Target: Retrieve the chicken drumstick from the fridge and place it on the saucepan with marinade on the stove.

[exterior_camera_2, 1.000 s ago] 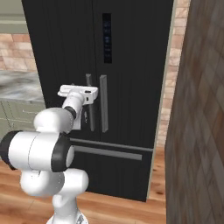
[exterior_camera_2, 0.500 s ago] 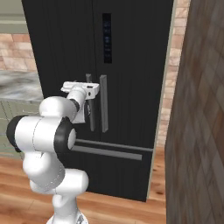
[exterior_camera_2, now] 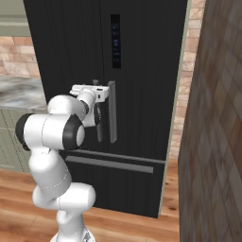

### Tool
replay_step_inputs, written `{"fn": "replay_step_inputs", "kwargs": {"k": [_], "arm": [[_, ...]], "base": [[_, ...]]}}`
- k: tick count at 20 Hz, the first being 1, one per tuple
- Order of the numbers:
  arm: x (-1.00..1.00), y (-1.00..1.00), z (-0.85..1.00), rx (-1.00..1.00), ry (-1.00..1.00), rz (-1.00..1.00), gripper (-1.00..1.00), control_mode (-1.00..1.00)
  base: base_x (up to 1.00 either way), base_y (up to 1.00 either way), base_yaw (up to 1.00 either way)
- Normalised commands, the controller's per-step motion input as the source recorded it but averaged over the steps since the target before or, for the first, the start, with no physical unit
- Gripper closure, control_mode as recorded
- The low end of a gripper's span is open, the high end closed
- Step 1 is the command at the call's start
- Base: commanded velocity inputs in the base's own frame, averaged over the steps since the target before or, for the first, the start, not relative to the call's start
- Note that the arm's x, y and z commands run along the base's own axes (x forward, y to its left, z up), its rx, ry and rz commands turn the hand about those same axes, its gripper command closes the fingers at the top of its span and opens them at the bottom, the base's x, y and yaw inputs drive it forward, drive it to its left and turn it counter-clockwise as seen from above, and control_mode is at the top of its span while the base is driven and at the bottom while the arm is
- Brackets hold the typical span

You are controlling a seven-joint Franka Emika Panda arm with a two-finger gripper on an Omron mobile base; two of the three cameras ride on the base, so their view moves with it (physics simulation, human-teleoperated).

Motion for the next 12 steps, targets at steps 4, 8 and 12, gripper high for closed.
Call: {"fn": "replay_step_inputs", "kwargs": {"k": [4, 8, 12], "arm": [[0.38, 0.04, -0.22, 0.0, -0.02, 0.0, -1.0, -1.0], [0.3, 0.03, -0.33, 0.0, -0.01, 0.0, -1.0, -1.0], [0.22, 0.0, -0.31, 0.0, -0.04, 0.0, -1.0, -1.0]], "base": [[0.0, 0.0, 0.0], [0.0, 0.0, 0.0], [0.0, 0.0, 0.0]]}}
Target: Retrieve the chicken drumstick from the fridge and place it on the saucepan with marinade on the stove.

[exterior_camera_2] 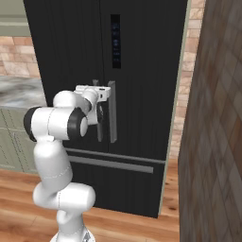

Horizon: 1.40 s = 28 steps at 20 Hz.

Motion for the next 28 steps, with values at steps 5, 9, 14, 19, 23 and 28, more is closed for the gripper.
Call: {"fn": "replay_step_inputs", "kwargs": {"k": [5, 9, 14, 19, 23, 28], "arm": [[0.16, 0.0, -0.04, 0.0, -0.11, 0.0, -1.0, -1.0], [0.17, 0.02, -0.14, 0.0, -0.06, 0.0, -1.0, -1.0], [0.13, 0.09, -0.17, 0.0, -0.02, 0.0, -1.0, -1.0], [0.05, 0.05, -0.07, 0.0, 0.0, 0.0, -1.0, -1.0], [0.0, 0.0, 0.0, 0.0, 0.0, 0.0, -1.0, -1.0], [0.0, 0.0, 0.0, 0.0, 0.0, 0.0, -1.0, -1.0]], "base": [[0.0, 0.0, 0.0], [0.0, 0.0, 0.0], [0.0, 0.0, 0.0], [0.0, 0.0, 0.0], [0.0, 0.0, 0.0], [0.0, 0.0, 0.0]]}}
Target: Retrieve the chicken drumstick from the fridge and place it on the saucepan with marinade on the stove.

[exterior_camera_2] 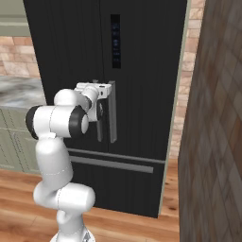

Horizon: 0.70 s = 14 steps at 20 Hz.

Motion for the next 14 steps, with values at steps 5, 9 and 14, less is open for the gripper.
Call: {"fn": "replay_step_inputs", "kwargs": {"k": [5, 9, 14], "arm": [[0.0, 0.0, 0.0, 0.0, 0.0, 0.0, 1.0, -1.0], [0.0, 0.0, 0.0, 0.0, 0.0, 0.0, 1.0, -1.0], [0.0, 0.0, 0.0, 0.0, 0.0, 0.0, 1.0, -1.0]], "base": [[0.0, 0.0, 0.0], [0.0, 0.0, 0.0], [0.0, 0.0, 0.0]]}}
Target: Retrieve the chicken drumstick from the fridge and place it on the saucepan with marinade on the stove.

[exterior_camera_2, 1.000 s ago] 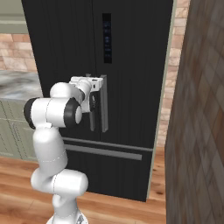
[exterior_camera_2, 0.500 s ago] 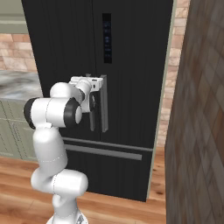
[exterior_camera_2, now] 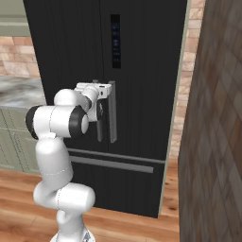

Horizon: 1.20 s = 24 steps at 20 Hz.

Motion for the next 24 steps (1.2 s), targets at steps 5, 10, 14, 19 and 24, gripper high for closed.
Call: {"fn": "replay_step_inputs", "kwargs": {"k": [5, 10, 14, 19, 24], "arm": [[-0.11, 0.01, 0.0, 0.0, 0.03, 0.0, 1.0, -1.0], [-0.45, 0.11, -0.03, 0.0, 0.06, 0.0, 1.0, -1.0], [-0.49, 0.13, -0.03, 0.0, 0.07, 0.0, 1.0, -1.0], [-0.45, 0.23, 0.0, 0.0, 0.09, 0.0, 1.0, -1.0], [-0.5, 0.28, 0.0, 0.0, 0.12, 0.0, 1.0, -1.0]], "base": [[0.0, 0.0, 0.0], [0.0, 0.0, 0.0], [0.0, 0.0, 0.0], [0.0, 0.0, 0.0], [0.0, 0.0, 0.0]]}}
